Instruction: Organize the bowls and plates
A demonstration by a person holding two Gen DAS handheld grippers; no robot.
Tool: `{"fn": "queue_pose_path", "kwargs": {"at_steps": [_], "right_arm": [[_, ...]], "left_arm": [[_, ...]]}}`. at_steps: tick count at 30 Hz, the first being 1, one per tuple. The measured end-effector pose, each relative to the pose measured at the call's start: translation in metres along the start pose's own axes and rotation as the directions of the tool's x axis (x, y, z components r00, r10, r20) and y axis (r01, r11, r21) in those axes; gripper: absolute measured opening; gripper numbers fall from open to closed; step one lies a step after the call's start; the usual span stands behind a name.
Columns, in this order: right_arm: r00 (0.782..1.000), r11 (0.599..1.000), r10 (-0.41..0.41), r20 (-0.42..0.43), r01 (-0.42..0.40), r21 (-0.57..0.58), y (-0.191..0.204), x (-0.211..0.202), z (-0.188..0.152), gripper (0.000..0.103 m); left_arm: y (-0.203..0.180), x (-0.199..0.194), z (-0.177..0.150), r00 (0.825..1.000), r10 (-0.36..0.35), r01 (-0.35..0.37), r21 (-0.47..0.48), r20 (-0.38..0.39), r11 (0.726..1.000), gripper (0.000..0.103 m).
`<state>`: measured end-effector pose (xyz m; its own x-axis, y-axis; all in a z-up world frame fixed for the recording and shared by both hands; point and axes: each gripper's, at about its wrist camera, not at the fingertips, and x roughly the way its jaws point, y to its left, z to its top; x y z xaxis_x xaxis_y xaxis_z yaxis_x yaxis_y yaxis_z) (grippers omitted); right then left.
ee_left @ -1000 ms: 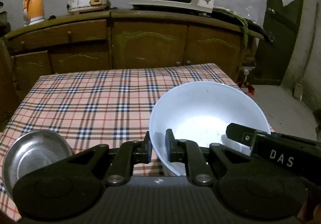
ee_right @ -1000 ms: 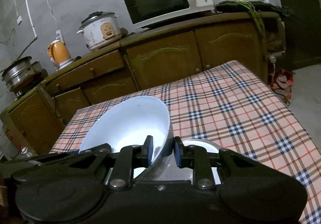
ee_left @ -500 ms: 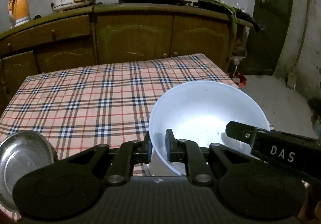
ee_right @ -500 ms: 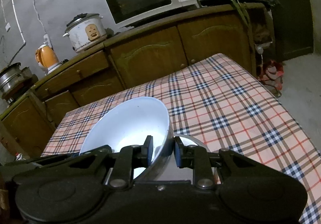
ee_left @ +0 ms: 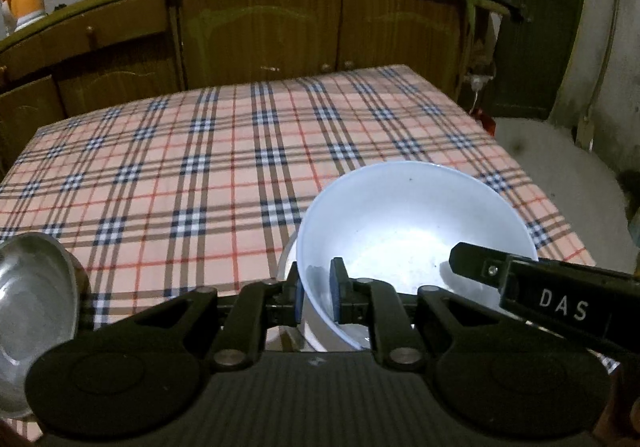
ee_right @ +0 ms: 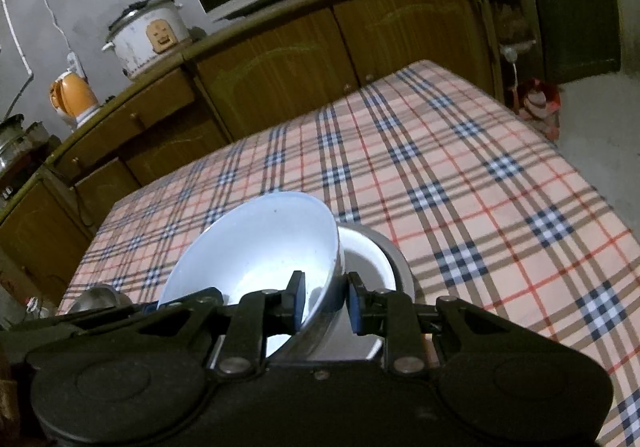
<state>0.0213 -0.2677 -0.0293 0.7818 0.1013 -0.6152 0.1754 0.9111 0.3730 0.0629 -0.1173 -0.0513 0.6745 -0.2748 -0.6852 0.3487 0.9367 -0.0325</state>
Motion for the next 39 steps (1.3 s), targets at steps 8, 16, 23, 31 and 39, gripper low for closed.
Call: {"fn": "queue_pose_path", "kwargs": {"at_steps": [8, 16, 23, 31, 39], "right_arm": [[1.000, 1.000, -0.008, -0.028, 0.008, 0.011, -0.010, 0.018, -0.005, 0.029], [0.999, 1.000, -0.017, -0.041, 0.017, 0.004, -0.015, 0.030, -0.010, 0.029], [0.999, 1.000, -0.027, -0.040, 0.026, -0.017, -0.013, 0.033, -0.009, 0.029], [0.997, 0.998, -0.054, -0.055, 0.051, -0.046, -0.007, 0.030, -0.009, 0.031], [0.995, 0.998, -0.028, -0.094, 0.024, -0.050, -0.003, 0.027, -0.006, 0.050]], "left_arm": [[-0.001, 0.018, -0.004, 1.000, 0.002, -0.002, 0.011, -0.030, 1.000, 0.014], [-0.004, 0.027, -0.005, 1.000, 0.008, -0.007, 0.031, -0.021, 1.000, 0.015], [-0.001, 0.030, -0.005, 1.000, -0.011, 0.011, 0.013, -0.015, 1.000, 0.017], [0.004, 0.025, -0.007, 0.999, -0.037, 0.037, -0.016, -0.013, 0.999, 0.019], [0.008, 0.024, -0.006, 0.997, -0.073, 0.071, -0.050, -0.032, 0.996, 0.023]]}}
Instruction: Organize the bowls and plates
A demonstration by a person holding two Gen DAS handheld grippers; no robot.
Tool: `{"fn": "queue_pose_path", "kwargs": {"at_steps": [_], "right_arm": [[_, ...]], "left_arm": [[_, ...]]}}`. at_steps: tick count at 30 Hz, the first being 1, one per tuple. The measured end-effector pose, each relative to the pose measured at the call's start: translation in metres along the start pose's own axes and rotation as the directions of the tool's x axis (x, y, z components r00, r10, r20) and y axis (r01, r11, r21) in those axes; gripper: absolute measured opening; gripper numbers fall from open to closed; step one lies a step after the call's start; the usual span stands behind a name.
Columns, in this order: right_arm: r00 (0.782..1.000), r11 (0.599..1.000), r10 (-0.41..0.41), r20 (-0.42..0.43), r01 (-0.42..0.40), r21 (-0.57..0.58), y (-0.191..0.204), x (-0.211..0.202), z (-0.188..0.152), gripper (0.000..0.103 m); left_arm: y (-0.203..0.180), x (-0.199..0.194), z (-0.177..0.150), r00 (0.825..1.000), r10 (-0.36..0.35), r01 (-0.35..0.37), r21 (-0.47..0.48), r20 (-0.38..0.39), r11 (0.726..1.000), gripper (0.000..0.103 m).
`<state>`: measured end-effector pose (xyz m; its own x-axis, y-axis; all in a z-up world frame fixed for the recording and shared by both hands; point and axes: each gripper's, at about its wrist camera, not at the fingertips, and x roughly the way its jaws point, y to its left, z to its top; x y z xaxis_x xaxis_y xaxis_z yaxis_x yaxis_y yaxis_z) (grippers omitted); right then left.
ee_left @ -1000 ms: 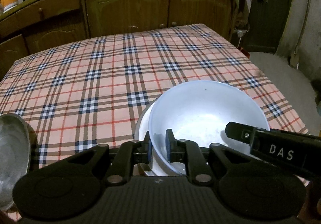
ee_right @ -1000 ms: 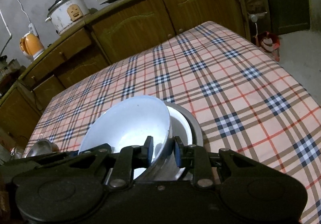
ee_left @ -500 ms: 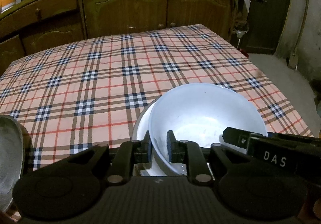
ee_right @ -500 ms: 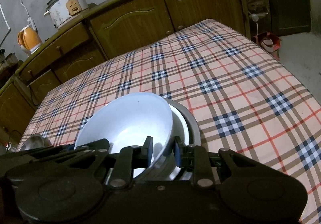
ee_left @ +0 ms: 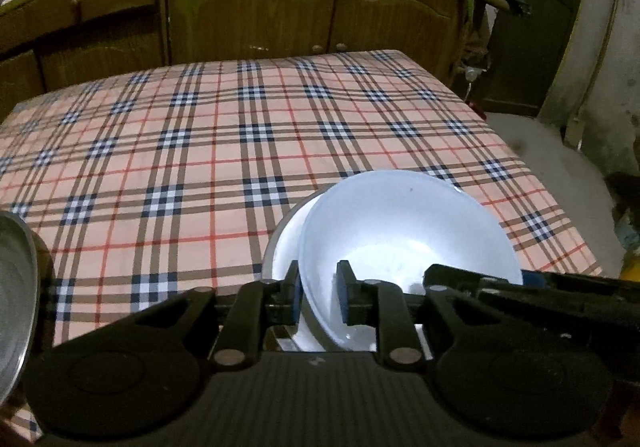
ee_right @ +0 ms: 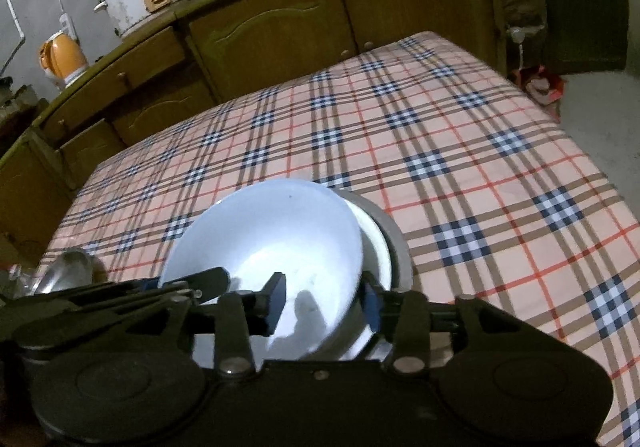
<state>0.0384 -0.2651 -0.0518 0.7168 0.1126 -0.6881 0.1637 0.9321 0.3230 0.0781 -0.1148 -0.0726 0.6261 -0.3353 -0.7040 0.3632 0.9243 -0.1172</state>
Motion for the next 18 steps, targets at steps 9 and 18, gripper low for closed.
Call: {"fn": "queue_pose_path", "kwargs": {"at_steps": [9, 18], "right_arm": [[0.999, 0.998, 0.014, 0.034, -0.016, 0.059, -0.010, -0.017, 0.008, 0.080], [0.988, 0.999, -0.047, 0.150, 0.044, 0.023, -0.006, -0.040, 0.008, 0.081]], "left_arm": [[0.011, -0.010, 0.004, 0.998, -0.056, 0.057, -0.081, 0.020, 0.995, 0.057], [0.012, -0.025, 0.006, 0.998, 0.028, -0.023, -0.078, 0.064, 0.997, 0.070]]}}
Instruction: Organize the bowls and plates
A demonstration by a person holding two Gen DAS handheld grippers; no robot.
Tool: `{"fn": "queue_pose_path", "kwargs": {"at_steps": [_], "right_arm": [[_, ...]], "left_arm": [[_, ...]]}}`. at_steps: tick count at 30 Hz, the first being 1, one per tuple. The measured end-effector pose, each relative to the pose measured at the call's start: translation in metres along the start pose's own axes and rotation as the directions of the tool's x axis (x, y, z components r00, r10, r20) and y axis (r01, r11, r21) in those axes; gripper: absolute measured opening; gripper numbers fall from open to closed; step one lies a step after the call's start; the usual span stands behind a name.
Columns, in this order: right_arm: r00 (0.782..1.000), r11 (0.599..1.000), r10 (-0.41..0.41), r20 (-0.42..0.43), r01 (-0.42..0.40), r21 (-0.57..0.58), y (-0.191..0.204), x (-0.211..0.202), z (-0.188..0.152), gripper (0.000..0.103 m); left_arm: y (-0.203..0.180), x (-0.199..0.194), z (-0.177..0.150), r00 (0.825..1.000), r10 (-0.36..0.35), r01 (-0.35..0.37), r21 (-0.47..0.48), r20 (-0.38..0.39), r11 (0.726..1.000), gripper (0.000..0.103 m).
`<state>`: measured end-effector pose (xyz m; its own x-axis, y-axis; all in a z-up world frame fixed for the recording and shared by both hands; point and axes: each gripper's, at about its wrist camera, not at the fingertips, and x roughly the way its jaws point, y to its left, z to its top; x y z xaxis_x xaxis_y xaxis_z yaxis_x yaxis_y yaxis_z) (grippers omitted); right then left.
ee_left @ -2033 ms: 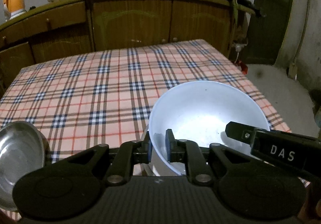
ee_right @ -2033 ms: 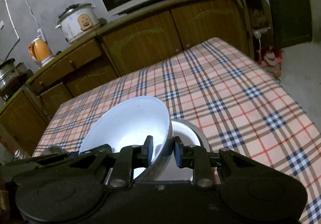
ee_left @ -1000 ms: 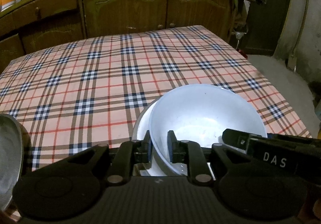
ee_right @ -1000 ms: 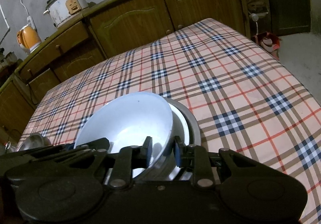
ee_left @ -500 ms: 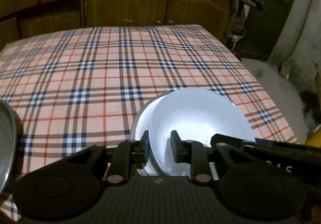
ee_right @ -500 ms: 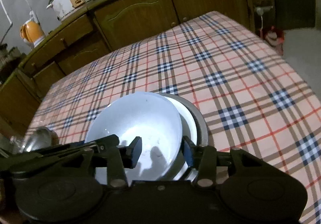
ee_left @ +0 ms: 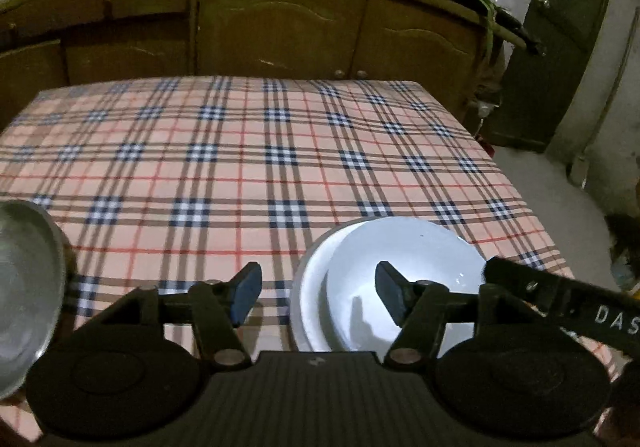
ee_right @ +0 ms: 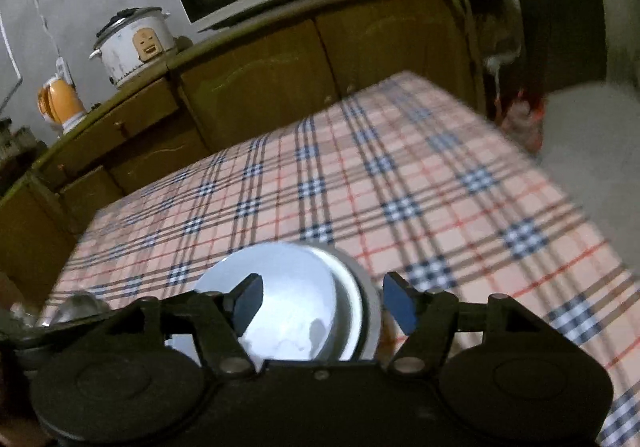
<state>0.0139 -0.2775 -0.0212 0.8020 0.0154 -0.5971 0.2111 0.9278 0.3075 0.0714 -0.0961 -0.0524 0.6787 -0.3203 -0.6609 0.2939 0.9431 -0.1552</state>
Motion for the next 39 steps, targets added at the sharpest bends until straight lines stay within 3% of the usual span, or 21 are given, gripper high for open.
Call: {"fn": "queue_pose_path", "kwargs": {"at_steps": [3, 5, 7, 9, 13, 23, 39], "right_arm": [[0.999, 0.998, -0.023, 0.037, 0.025, -0.050, 0.006, -0.009, 0.002, 0.083], [0.996, 0.995, -0.064, 0.059, 0.068, -0.066, 0.009, -0.012, 0.001, 0.092], [0.991, 0.992, -0.069, 0.114, 0.080, -0.093, 0.012, -0.017, -0.003, 0.092], [0.982, 0.988, -0.075, 0.174, 0.097, -0.121, 0.015, -0.021, -0.009, 0.092], [0.976, 0.977, -0.115, 0.185, 0.145, -0.156, 0.018, -0.020, -0.017, 0.092], [0.985, 0.980, -0.135, 0.112, 0.149, -0.133, 0.010, -0.016, -0.019, 0.092], [0.997, 0.995, -0.073, 0.032, 0.075, -0.060, -0.004, 0.001, -0.024, 0.092]], "left_arm": [[0.001, -0.011, -0.001, 0.999, 0.026, -0.026, 0.006, 0.028, 1.000, 0.078], [0.001, -0.017, -0.001, 0.999, 0.037, -0.038, 0.006, 0.037, 0.999, 0.081], [0.002, -0.019, 0.000, 0.998, 0.046, -0.046, 0.008, 0.044, 0.999, 0.085], [0.000, -0.021, -0.002, 0.997, 0.062, -0.063, 0.021, 0.054, 0.998, 0.096], [-0.002, -0.023, -0.005, 0.992, 0.097, -0.100, 0.044, 0.085, 0.994, 0.102], [-0.004, -0.020, -0.010, 0.995, 0.082, -0.085, 0.052, 0.062, 0.995, 0.103], [0.005, -0.004, -0.014, 0.996, 0.090, -0.090, 0.035, -0.002, 0.995, 0.103]]}}
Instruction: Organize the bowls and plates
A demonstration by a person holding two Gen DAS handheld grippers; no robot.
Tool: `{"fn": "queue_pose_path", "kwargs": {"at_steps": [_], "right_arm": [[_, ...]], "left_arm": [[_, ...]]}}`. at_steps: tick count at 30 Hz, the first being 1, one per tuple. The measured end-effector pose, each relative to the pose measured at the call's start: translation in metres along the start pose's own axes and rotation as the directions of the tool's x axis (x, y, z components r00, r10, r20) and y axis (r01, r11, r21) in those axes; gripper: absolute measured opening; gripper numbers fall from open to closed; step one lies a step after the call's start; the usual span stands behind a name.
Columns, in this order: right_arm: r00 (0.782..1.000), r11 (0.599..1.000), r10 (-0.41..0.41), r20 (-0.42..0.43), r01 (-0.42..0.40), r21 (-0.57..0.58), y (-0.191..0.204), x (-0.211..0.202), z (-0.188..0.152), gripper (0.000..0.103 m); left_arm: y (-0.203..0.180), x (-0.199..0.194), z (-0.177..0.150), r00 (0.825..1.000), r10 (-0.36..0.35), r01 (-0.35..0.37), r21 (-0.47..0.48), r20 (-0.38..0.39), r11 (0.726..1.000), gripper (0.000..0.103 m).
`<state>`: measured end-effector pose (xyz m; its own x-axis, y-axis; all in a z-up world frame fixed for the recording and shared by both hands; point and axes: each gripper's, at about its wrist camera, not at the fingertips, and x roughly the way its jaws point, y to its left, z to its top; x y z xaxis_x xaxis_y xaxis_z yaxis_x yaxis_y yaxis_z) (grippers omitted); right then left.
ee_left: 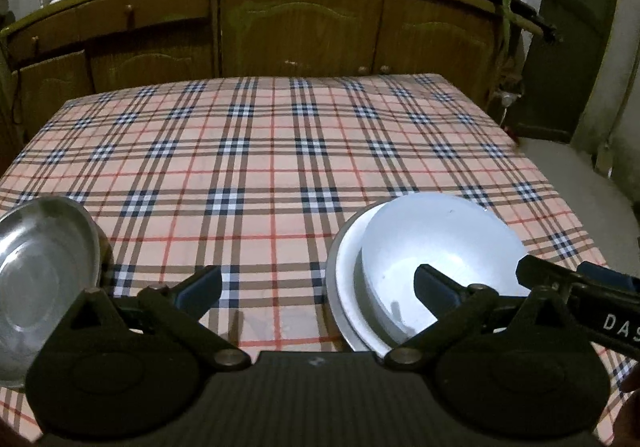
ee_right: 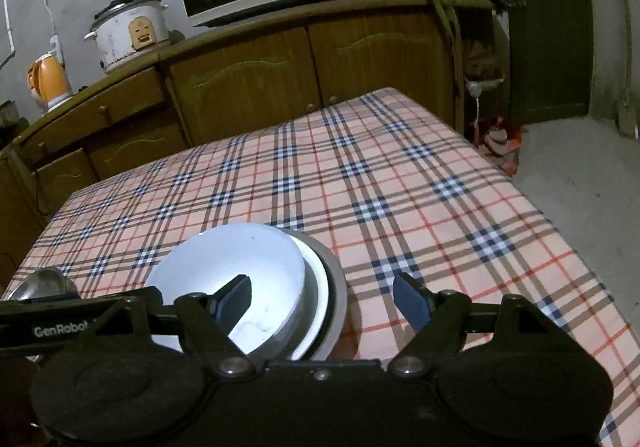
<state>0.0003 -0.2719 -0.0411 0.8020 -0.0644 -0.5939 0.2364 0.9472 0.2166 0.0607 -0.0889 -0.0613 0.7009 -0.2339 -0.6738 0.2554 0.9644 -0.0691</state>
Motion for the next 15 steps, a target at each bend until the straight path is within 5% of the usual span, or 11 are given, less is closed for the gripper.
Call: {"fn": "queue_pose_path", "kwargs": {"at_steps": [15], "right_arm": [[0.995, 0.997, 0.043, -0.087, -0.037, 0.063, -0.014, 0.024, -0.006, 0.092]], "left_arm": [[-0.003, 0.024, -0.002, 0.997, -0.022, 0.026, 0.054, -0.075, 0.998, 0.103]]}}
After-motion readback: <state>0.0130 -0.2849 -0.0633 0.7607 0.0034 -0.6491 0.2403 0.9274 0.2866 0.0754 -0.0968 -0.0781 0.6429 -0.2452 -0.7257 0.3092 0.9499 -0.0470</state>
